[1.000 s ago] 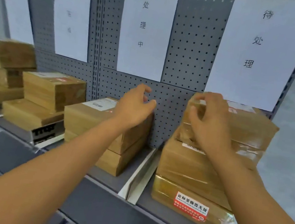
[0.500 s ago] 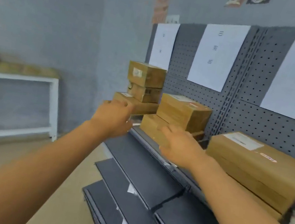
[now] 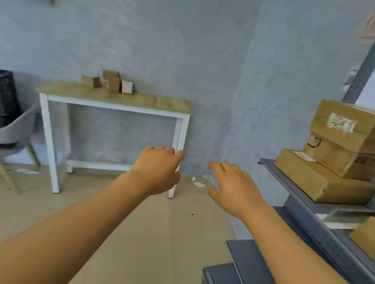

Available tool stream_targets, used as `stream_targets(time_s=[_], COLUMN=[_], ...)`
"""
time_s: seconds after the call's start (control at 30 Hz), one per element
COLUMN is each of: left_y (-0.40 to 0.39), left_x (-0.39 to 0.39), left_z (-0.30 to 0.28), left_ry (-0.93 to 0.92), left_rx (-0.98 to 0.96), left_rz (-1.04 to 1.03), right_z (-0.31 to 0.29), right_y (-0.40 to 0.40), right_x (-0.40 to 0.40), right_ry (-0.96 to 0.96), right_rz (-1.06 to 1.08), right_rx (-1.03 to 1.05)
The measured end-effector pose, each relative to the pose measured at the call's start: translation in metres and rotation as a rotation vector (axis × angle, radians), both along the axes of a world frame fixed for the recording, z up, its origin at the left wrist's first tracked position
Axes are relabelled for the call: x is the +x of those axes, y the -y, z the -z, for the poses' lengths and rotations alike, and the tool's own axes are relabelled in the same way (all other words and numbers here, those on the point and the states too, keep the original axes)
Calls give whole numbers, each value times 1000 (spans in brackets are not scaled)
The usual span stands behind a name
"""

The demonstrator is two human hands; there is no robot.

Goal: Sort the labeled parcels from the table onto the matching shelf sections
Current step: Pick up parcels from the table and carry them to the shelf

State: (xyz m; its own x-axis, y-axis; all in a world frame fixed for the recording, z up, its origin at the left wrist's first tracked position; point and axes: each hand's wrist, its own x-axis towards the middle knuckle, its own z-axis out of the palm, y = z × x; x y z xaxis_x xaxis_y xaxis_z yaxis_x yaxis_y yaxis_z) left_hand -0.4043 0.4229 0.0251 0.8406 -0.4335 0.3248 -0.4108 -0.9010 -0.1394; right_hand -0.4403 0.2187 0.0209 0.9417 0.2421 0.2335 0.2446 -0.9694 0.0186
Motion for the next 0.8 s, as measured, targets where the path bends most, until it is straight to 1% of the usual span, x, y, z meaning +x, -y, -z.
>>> stream_targets(time_s=[0.13, 0.23, 0.33, 0.5, 0.67, 0.8], left_y=[-38, -66, -96, -154, -224, -283], left_x=[89, 163, 227, 311, 397, 481], left_z=[8, -5, -13, -4, 4, 6], left_ry=[1, 21, 4, -18, -23, 5], left_rx=[60, 65, 116, 118, 62, 57], left_rz=[-83, -158, -234, -314, -395, -426], right_z=[12, 12, 3, -6, 0, 9], right_y=[-29, -40, -62, -142, -216, -266], right_x=[102, 182, 264, 375, 477, 565], right_ry=[-11, -47, -88, -112, -72, -69], right_rz=[-60, -87, -106, -216, -335, -356], right_rx=[25, 21, 18, 97, 57, 41])
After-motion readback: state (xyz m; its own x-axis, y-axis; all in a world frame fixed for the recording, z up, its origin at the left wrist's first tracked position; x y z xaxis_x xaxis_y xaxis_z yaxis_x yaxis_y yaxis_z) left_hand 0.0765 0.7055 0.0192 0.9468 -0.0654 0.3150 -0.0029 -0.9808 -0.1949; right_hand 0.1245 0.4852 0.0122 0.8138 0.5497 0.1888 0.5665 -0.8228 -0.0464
